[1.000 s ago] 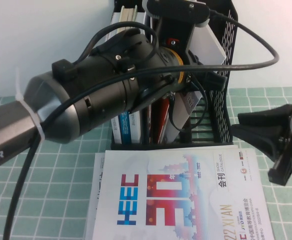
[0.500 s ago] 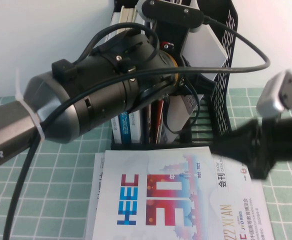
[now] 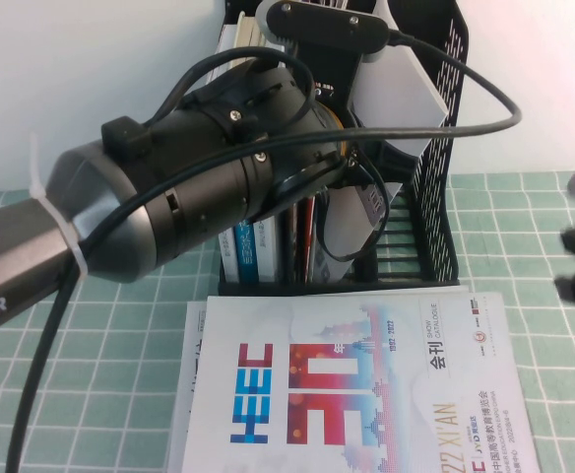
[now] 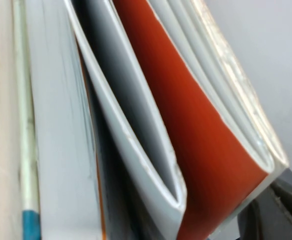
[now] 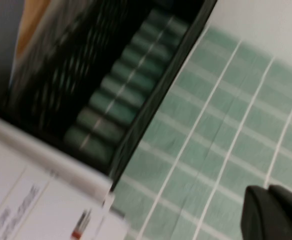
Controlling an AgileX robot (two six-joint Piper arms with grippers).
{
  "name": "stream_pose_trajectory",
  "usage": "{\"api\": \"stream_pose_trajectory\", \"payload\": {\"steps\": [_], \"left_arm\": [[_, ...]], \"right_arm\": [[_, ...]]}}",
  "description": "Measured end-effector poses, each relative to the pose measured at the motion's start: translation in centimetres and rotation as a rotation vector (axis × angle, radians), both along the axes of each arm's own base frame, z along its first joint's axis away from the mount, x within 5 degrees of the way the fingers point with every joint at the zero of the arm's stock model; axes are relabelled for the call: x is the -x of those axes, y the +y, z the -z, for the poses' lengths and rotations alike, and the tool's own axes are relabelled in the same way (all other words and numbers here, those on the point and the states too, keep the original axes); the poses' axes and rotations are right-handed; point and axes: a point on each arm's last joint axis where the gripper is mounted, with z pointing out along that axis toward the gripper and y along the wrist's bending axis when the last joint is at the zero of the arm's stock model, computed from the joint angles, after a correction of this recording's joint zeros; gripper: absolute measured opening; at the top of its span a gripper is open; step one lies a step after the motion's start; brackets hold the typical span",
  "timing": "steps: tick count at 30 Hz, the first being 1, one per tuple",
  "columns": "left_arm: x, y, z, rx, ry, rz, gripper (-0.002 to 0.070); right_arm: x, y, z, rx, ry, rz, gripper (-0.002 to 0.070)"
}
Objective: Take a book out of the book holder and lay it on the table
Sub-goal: Hold the bookshelf
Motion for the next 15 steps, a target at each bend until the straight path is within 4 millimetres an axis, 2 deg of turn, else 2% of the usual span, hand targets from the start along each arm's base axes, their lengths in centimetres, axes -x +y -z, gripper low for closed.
{"api": "stream_pose_trajectory", "payload": {"steps": [3, 9, 12, 15], "left_arm": [[0.0, 0.0, 0.0, 0.001, 0.000, -0.001, -0.0003], [0.0, 0.0, 0.0, 0.001, 0.001, -0.001, -0.0003], [0.0, 0.0, 0.0, -0.003, -0.003, -0.001, -0.0003], [-0.1, 0.0, -0.1, -0.010, -0.010, 0.000, -0.0003]], "right_arm": [[0.0, 0.5, -1.0, -0.048, -0.141, 0.049, 0.0004], [1.3, 3.9, -1.0, -0.095, -0.324, -0.003, 0.0004], [2.3, 5.6, -1.3, -0.172, -0.458, -0.028, 0.0004], [2.7, 6.5, -1.7, -0.309, -0.523, -0.037, 0.0016]]}}
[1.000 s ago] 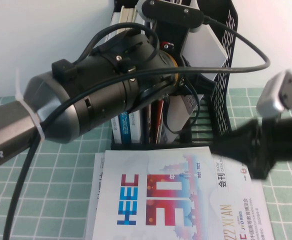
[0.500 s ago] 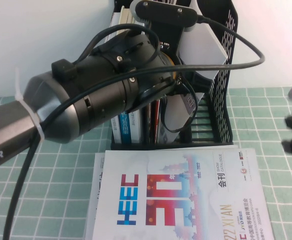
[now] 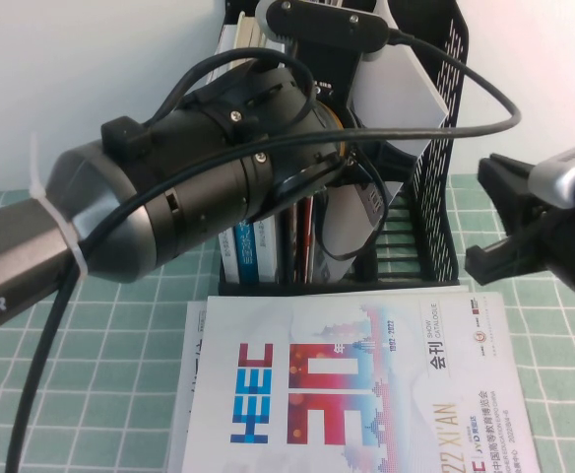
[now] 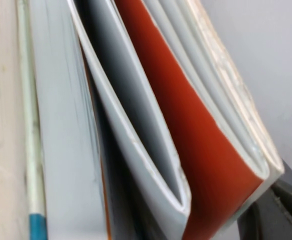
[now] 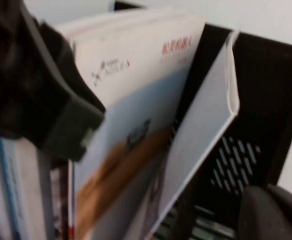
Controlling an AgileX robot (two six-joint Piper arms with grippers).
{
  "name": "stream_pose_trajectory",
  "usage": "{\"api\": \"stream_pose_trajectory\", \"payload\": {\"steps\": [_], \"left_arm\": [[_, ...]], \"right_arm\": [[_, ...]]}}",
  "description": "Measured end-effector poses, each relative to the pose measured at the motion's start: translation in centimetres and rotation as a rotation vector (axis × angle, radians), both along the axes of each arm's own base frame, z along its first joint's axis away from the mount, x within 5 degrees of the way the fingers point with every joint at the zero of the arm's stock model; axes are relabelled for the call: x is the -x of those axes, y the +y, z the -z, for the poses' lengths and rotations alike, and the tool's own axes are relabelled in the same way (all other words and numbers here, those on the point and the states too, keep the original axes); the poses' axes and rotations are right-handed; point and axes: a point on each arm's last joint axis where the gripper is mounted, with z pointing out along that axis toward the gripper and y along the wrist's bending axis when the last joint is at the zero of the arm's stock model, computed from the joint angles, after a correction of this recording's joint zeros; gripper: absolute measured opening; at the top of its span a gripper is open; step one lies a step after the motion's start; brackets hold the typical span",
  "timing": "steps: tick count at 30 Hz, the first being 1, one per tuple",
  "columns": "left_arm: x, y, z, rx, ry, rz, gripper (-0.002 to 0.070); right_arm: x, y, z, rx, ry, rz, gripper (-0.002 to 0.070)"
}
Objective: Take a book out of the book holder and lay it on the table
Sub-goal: Hold the bookshelf, then pick up the right side book from the book shelf
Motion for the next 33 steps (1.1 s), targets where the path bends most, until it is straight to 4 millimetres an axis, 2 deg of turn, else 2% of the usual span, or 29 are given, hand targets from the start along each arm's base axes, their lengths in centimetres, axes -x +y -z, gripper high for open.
{"api": "stream_pose_trajectory", "payload": {"steps": [2, 3, 8, 11, 16, 18, 21, 24, 29, 33], "left_arm": [[0.0, 0.0, 0.0, -0.003, -0.003, 0.000, -0.0003], [0.0, 0.0, 0.0, -0.005, -0.006, 0.001, -0.0003], [0.0, 0.0, -0.1, 0.002, -0.006, -0.007, -0.0003], [0.0, 0.0, -0.1, 0.006, -0.005, -0.010, -0.0003], [-0.1, 0.2, 0.0, -0.008, -0.003, -0.021, -0.0003], [-0.1, 0.2, 0.0, -0.015, -0.003, -0.024, -0.0003], [-0.1, 0.3, 0.0, -0.020, -0.002, -0.028, -0.0003], [-0.1, 0.3, 0.0, -0.022, 0.000, -0.029, -0.0003], [-0.1, 0.4, 0.1, -0.026, 0.003, -0.034, -0.0003], [0.2, 0.5, 0.0, -0.067, 0.005, -0.024, -0.0003]], "right_arm": [[-0.1, 0.4, 0.0, -0.074, -0.015, -0.022, 0.0065], [-0.3, 0.6, 0.2, -0.104, -0.018, -0.032, 0.0112], [-1.4, 1.9, 2.1, -0.164, -0.027, -0.076, 0.0410], [-2.4, 2.5, 4.1, -0.187, -0.017, -0.076, 0.0472], [-4.8, 3.6, 7.5, -0.242, -0.006, -0.035, 0.0493], [-5.9, 4.2, 8.4, -0.245, 0.002, -0.023, 0.0489], [-7.5, 5.1, 9.3, -0.262, 0.010, -0.016, 0.0442], [-8.8, 5.9, 9.6, -0.278, -0.002, -0.016, 0.0340], [-9.4, 6.3, 9.3, -0.293, -0.018, -0.017, 0.0079], [-9.4, 6.3, 9.0, -0.307, -0.019, -0.017, 0.0022]]}}
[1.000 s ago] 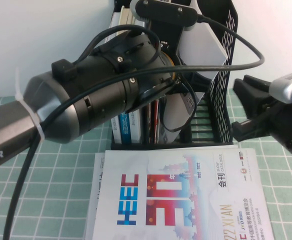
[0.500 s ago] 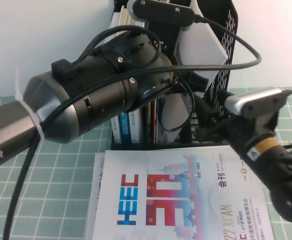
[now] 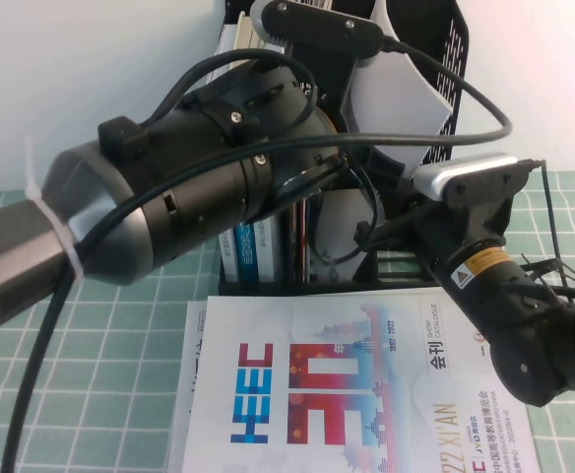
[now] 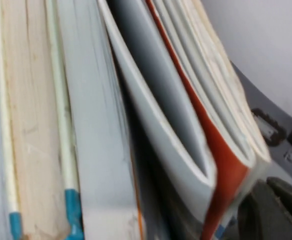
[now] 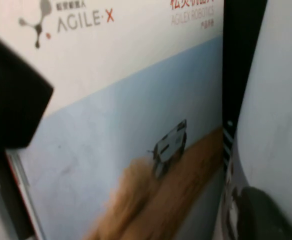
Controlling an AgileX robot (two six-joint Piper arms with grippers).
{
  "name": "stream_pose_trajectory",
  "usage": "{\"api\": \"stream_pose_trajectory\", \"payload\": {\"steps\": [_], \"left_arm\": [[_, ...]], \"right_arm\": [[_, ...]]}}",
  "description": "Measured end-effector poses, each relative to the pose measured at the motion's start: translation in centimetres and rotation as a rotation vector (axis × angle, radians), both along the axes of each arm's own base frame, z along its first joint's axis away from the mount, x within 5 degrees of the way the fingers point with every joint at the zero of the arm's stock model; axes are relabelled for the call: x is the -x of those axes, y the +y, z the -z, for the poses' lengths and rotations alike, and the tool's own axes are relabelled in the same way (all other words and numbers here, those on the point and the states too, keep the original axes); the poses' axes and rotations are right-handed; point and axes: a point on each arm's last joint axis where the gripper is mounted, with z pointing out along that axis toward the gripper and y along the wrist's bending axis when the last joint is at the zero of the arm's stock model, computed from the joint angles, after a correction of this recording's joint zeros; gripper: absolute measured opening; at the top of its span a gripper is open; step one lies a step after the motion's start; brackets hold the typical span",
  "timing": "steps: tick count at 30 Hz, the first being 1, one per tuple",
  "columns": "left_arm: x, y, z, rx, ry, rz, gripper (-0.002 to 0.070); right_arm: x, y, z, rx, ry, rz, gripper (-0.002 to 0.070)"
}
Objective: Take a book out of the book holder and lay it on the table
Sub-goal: Pick up the right side book from the book shelf
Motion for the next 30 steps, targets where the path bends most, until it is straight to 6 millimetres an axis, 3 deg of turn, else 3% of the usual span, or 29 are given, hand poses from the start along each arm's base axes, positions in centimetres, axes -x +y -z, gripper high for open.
{"api": "stream_pose_trajectory", "payload": {"steps": [6, 14, 18, 24, 27, 30], "left_arm": [[2.7, -0.6, -2.5, 0.002, -0.046, 0.065, -0.0003], [8.4, 0.3, -8.2, 0.097, -0.153, 0.182, -0.0003], [10.8, 2.4, -11.2, 0.147, -0.207, 0.207, -0.0003], [13.3, 7.0, -14.2, 0.163, -0.240, 0.159, -0.0003], [14.6, 9.6, -15.3, 0.148, -0.243, 0.123, -0.0003], [15.9, 12.0, -16.3, 0.166, -0.253, 0.096, -0.0003]], "right_arm": [[0.4, -0.4, -2.7, -0.023, -0.057, 0.012, 0.0013], [2.5, -1.8, -10.1, 0.001, -0.288, 0.046, 0.0012], [4.3, -2.7, -14.0, 0.050, -0.436, 0.065, 0.0012], [8.8, -4.2, -19.9, 0.230, -0.638, 0.024, 0.0012], [11.1, -4.4, -21.1, 0.424, -0.683, -0.073, 0.0012], [12.6, -4.3, -20.9, 0.643, -0.671, -0.166, 0.0012]]}}
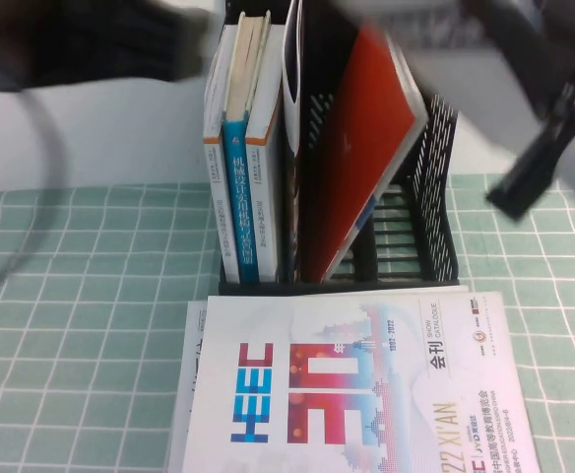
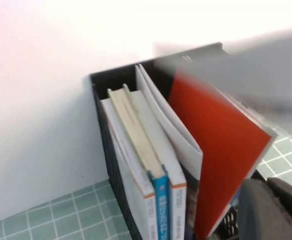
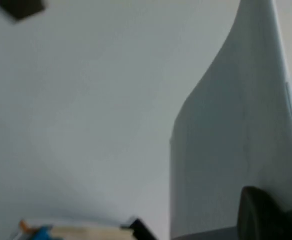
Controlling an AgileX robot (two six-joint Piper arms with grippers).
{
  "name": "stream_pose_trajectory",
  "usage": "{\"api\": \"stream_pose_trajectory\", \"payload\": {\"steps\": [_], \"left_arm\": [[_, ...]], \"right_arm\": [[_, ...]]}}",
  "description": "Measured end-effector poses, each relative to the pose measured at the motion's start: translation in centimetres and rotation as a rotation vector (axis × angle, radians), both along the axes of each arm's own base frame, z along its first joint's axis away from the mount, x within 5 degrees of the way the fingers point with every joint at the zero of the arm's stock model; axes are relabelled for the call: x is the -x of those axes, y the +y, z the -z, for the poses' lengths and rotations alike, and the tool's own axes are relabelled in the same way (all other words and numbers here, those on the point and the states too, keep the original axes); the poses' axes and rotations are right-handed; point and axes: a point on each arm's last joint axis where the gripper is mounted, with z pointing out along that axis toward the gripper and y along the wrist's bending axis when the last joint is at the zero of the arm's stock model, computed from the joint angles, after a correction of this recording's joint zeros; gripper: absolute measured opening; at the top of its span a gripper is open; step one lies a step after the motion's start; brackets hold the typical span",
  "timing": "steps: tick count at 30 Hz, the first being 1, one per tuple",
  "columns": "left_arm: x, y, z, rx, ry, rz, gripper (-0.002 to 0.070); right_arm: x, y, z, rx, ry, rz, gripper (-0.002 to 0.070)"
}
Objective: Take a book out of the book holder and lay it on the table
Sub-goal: Pick up the right side book from the book shelf, then place the picked book on the book
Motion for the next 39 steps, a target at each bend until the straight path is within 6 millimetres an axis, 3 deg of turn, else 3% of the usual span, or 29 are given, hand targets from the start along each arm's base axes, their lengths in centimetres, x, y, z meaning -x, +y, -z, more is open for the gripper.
{"api": "stream_pose_trajectory", "payload": {"steps": [4, 9, 16, 23, 34, 36, 39], "left_arm": [[1.6, 2.7, -1.1, 0.048, -0.011, -0.018, -0.0003], [3.1, 5.2, -1.7, 0.093, -0.028, -0.026, -0.0003], [3.3, 5.6, 0.7, 0.048, 0.008, -0.029, -0.0002], [3.1, 5.1, 2.9, 0.016, 0.062, -0.038, -0.0003], [3.0, 4.9, 3.4, 0.018, 0.076, -0.040, -0.0002], [3.0, 4.9, 3.3, 0.032, 0.066, -0.040, -0.0003], [2.9, 4.8, 3.1, 0.049, 0.048, -0.032, -0.0003]], "right_arm": [[0.8, 1.1, 2.0, 0.218, 0.122, -0.024, 0.0012], [2.5, 4.1, 5.7, 0.398, 0.215, -0.145, 0.0012], [3.1, 8.1, 12.4, 0.625, 0.359, -0.234, 0.0011], [2.7, 10.0, 17.1, 0.732, 0.480, -0.265, 0.0011], [3.4, 9.7, 19.6, 0.759, 0.570, -0.286, 0.0027], [3.5, 9.6, 19.7, 0.738, 0.603, -0.280, 0.0078], [3.6, 9.6, 19.7, 0.670, 0.683, -0.270, 0.0223]]}}
